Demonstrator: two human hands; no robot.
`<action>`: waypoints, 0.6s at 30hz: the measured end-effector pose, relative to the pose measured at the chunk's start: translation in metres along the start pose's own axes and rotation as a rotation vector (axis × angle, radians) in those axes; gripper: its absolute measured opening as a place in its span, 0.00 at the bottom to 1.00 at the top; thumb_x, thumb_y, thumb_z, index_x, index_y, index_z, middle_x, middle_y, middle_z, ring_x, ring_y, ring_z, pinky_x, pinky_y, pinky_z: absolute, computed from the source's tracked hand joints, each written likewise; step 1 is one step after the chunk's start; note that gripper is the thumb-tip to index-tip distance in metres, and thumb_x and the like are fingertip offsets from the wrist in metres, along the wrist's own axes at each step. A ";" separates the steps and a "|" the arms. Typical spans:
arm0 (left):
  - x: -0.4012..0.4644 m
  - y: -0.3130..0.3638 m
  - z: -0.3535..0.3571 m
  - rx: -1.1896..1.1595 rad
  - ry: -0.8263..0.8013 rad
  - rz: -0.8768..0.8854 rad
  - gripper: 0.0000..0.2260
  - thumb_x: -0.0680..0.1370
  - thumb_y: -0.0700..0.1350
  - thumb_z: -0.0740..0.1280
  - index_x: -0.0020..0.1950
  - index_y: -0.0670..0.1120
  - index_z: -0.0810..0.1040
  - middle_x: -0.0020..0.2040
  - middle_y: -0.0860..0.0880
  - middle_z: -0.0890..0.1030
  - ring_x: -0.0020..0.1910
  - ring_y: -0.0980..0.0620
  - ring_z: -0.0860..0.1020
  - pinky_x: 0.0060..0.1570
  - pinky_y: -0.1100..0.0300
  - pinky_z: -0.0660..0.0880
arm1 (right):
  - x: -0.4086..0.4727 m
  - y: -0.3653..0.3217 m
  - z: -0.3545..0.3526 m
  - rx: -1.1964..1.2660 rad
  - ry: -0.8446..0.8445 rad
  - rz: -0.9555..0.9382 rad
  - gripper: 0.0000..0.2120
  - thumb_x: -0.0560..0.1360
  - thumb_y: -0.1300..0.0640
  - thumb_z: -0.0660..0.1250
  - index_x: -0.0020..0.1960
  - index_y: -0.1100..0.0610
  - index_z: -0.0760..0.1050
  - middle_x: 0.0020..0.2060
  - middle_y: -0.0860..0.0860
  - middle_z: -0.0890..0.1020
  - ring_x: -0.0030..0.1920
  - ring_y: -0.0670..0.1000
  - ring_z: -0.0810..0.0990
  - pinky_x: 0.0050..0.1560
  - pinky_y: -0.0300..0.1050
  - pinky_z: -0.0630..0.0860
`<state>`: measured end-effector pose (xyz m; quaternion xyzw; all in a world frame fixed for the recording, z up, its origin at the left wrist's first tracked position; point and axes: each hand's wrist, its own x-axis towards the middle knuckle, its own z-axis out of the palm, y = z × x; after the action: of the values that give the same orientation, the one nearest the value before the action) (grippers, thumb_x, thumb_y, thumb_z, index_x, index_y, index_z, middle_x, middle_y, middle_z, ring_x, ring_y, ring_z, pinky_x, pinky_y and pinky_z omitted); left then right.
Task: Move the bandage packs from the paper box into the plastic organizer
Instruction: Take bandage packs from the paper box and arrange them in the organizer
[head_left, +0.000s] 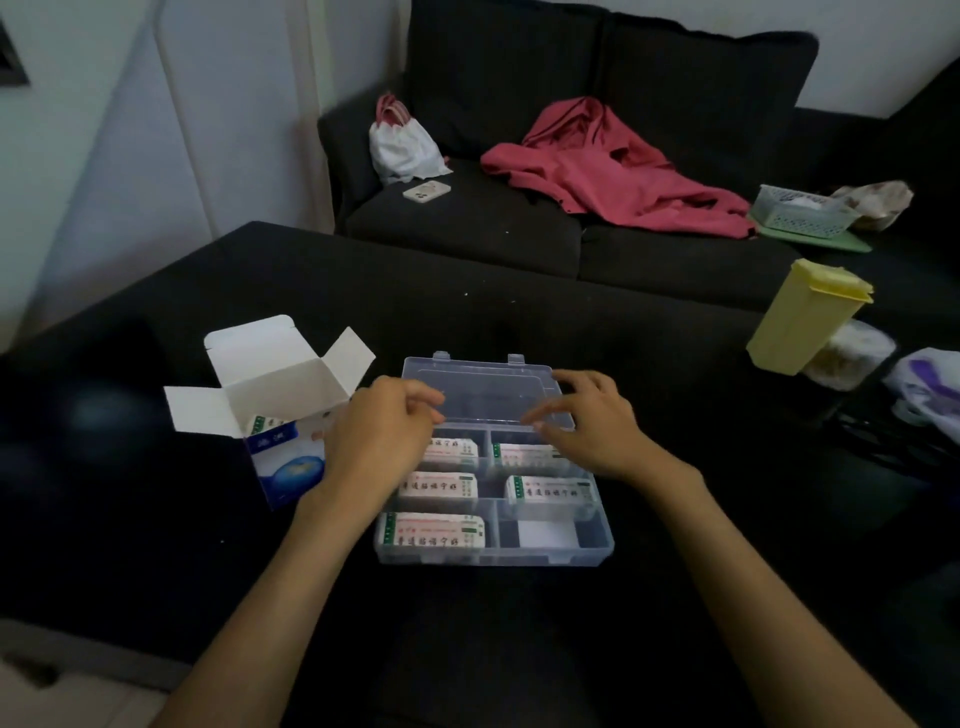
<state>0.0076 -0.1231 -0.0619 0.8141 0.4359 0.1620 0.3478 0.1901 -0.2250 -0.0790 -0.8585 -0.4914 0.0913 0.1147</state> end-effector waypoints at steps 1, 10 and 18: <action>0.000 -0.002 -0.003 -0.009 0.008 -0.007 0.12 0.81 0.43 0.59 0.58 0.54 0.78 0.49 0.58 0.82 0.52 0.56 0.78 0.57 0.47 0.75 | 0.008 -0.008 -0.001 -0.067 -0.012 -0.036 0.11 0.75 0.48 0.66 0.58 0.45 0.77 0.74 0.49 0.60 0.74 0.56 0.49 0.72 0.58 0.52; 0.002 -0.010 -0.013 -0.074 0.050 -0.004 0.12 0.80 0.42 0.60 0.59 0.54 0.78 0.51 0.56 0.83 0.50 0.56 0.80 0.56 0.49 0.76 | 0.034 -0.045 -0.005 -0.248 0.006 -0.121 0.22 0.69 0.49 0.73 0.59 0.55 0.75 0.67 0.52 0.70 0.69 0.54 0.62 0.66 0.51 0.61; 0.002 -0.012 -0.005 -0.013 -0.025 0.044 0.11 0.80 0.44 0.60 0.58 0.55 0.79 0.57 0.56 0.81 0.53 0.55 0.79 0.56 0.53 0.75 | 0.045 -0.035 0.012 -0.152 -0.166 0.027 0.14 0.72 0.50 0.70 0.55 0.53 0.77 0.63 0.52 0.74 0.60 0.53 0.73 0.55 0.46 0.71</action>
<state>-0.0014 -0.1146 -0.0674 0.8231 0.4125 0.1621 0.3551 0.1808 -0.1683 -0.0822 -0.8607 -0.4932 0.1263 0.0068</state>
